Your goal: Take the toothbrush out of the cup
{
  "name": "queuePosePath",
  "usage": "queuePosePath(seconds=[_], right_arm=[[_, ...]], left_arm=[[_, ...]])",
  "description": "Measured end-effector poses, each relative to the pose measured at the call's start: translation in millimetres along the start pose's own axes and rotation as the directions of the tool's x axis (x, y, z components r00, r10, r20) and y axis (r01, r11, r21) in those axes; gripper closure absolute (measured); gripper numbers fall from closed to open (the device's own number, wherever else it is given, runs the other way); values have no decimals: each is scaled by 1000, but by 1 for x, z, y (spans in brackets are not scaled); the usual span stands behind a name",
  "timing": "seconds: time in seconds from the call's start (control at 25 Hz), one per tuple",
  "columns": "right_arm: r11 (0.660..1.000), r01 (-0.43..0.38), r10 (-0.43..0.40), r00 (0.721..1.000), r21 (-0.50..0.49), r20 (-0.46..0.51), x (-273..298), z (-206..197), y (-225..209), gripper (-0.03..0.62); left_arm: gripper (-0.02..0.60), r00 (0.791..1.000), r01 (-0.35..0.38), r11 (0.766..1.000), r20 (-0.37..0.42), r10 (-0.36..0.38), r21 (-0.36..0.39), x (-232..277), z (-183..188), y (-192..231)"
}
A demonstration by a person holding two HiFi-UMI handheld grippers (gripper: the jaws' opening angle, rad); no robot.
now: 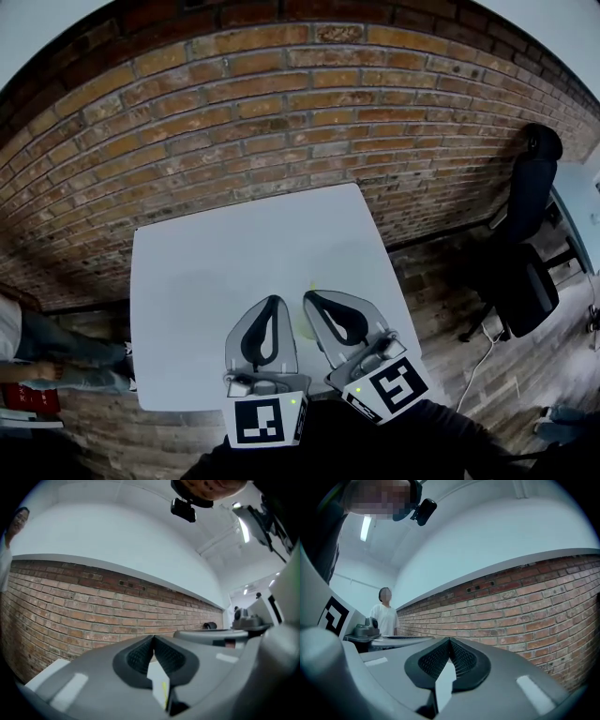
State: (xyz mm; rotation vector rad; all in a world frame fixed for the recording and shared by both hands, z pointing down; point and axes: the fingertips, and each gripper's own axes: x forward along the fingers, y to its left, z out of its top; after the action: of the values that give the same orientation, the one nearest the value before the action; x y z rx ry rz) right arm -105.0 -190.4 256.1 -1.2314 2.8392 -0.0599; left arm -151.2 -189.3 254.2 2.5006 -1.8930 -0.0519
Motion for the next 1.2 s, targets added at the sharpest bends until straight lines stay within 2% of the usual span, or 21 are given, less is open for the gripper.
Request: queuePosePath(seconds=[0.24,0.36,0.48,0.8,1.08,1.2], right_arm=[[1000,0,0,1000,-7,-18,7,-5,-23,594],[1000,1,1,998,27,-63,8,-22,-32,594],[997,9,2,992,83,-126,10,-51,-43,594],[983,21,29,963,184,-268,8,-124,-65,594],[983,-1,53,958,183,-283,11,-134,-77,592],[982,-29,81,957,186,-277,15,-132,-74,532]], left_arm=[[574,1000,2,1000,-24,-2,-13,23,-9,-5],[574,996,-8,999,-91,3,-50,30,-27,-8],[574,984,-37,996,-176,23,-75,40,-56,-8],[574,945,-83,990,-325,41,-118,53,-129,-14],[574,941,-106,989,-333,65,-105,63,-140,-14],[574,940,-116,988,-331,78,-99,65,-138,-10]])
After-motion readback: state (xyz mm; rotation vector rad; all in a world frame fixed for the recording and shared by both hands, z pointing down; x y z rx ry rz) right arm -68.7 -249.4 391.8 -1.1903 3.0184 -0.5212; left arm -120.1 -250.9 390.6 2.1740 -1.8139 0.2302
